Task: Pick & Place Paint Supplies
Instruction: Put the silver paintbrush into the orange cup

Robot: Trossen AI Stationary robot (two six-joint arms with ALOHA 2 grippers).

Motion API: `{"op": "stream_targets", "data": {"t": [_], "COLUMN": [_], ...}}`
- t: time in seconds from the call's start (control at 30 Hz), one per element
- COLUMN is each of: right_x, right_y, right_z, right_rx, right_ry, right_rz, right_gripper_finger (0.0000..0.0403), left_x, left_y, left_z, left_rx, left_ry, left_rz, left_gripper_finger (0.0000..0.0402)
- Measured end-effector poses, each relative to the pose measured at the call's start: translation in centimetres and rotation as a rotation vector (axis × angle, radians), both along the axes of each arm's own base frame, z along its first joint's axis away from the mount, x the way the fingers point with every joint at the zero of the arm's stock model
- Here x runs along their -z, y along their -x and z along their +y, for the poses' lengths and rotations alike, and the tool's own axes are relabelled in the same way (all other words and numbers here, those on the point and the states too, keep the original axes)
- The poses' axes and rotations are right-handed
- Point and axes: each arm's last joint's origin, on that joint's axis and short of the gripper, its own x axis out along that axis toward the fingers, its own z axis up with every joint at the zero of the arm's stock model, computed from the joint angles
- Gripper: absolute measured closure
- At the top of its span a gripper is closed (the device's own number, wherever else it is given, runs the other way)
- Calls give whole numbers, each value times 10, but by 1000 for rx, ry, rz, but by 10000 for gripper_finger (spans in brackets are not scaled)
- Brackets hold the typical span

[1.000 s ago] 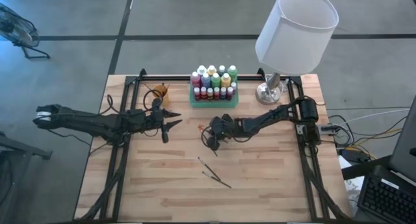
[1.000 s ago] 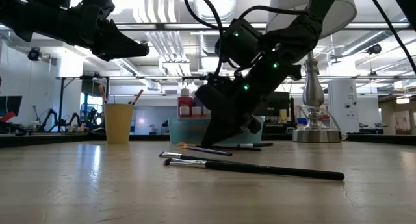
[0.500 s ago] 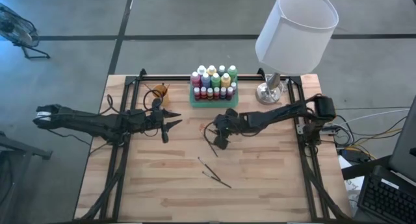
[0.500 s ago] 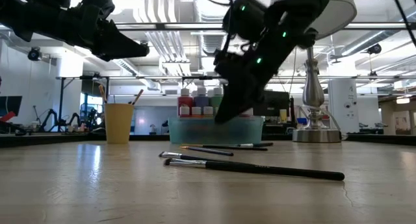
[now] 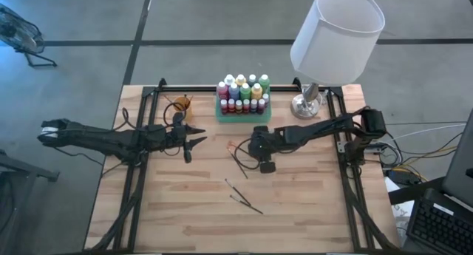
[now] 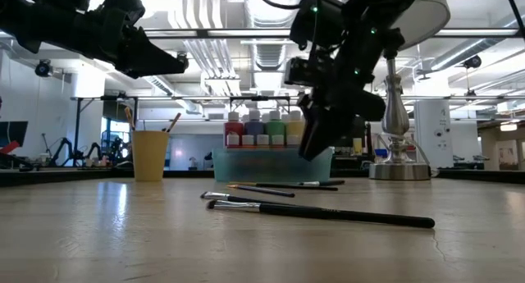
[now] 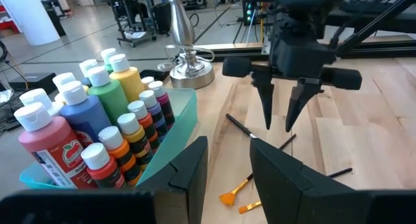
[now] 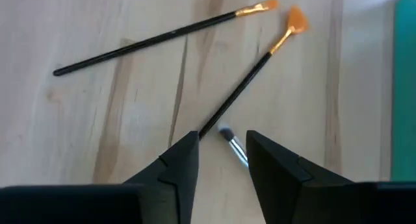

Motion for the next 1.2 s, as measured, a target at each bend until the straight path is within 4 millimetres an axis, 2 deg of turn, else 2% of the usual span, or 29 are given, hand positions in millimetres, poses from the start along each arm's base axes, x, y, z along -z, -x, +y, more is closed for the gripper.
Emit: {"op": "stream_targets", "data": {"t": [0.27,0.5,1.0,1.2], "right_x": [13,26,47,49], "right_y": [-7,-13,-19,-19], "right_z": [-5,-8,-8,-8], "right_rx": [-65,-56,-61,-61], "right_ry": [34,31,26,26], "right_rz": [39,66,99,99], "right_gripper_finger": [304,320,282,297], "left_x": [1,1,1,2], "left_y": [0,0,0,0], "left_z": [0,0,0,0], "left_rx": [0,0,0,0], "left_ry": [0,0,0,0], "left_rz": [6,8,16,20], "left_gripper_finger": [280,280,280,280]}}
